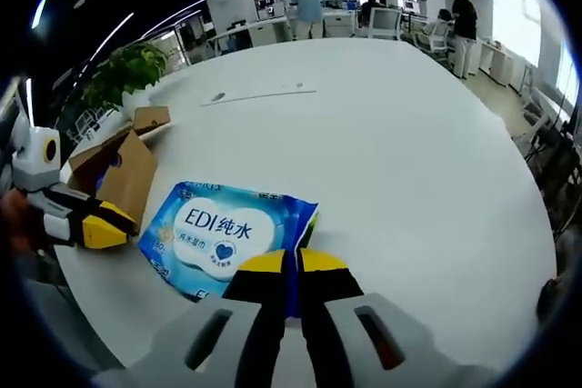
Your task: Operate the shoe box by opening the lid, removing the specified soft item, and placing it in the target area until the item is outside and the box remains undamaged.
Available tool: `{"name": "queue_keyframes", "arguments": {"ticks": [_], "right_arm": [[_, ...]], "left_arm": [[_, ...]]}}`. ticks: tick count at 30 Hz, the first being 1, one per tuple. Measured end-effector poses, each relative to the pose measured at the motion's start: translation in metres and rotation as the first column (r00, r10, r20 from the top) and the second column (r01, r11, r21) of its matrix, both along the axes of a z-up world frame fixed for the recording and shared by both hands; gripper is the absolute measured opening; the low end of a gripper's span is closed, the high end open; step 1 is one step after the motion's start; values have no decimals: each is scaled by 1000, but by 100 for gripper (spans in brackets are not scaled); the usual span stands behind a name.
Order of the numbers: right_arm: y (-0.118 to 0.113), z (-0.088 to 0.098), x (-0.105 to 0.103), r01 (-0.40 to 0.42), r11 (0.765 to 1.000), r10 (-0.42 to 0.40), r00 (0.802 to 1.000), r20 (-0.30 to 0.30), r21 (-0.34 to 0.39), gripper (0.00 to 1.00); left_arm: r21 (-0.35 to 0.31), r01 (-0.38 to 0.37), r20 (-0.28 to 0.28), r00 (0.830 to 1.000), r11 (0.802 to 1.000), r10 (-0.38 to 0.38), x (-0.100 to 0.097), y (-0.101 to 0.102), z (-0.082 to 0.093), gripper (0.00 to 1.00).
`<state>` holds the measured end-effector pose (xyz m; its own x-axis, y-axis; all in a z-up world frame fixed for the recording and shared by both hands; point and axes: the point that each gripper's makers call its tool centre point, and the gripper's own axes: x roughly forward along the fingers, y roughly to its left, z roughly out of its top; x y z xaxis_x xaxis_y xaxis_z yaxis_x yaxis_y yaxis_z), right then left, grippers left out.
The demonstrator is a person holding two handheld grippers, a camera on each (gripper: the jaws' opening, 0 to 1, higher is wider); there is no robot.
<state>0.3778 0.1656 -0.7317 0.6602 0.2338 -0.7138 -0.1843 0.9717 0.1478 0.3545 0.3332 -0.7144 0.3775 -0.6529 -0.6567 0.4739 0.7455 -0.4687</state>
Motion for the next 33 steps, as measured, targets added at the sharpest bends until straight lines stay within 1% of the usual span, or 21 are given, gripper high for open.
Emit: {"name": "queue_keyframes", "arguments": {"ticks": [2,5,9,13,14,17,18,21,27,33], "right_arm": [[-1,-2,2,1,1000,-1,1000,4,-3,2],[2,1,-1,6,1000,-6,1000,4,0,2],[11,6,-5,-2,1000,2,1000,9,-7,2],[22,10,-4,-15,1000,15,1000,14,-12,2],[26,12,-4,-19,1000,19,1000,16,-14,2],[42,17,-1,-35,999,35,999,28,-12,3],[46,18,0,-39,999,39,999,31,-11,3],[66,22,1,-63,998,63,997,41,-9,3],[98,28,3,-106,994,106,993,51,-3,3],[128,34,9,-148,989,147,987,60,2,3]], "left_arm": [[-5,-1,7,1000,1000,1,-1,3,4,21],[-14,4,15,1000,1000,-4,-3,7,9,21],[-28,12,30,999,1000,-11,-6,13,18,21],[-40,7,42,999,999,-6,-10,25,25,21],[-44,3,52,999,999,-1,-11,30,28,21],[-46,6,70,998,999,-3,-15,39,32,21],[-49,2,79,997,999,2,-13,46,31,21],[-57,-11,93,996,998,16,-15,59,35,21],[-65,-48,121,991,997,56,-17,90,44,21],[-65,-100,136,985,993,108,-15,124,48,22]]}}
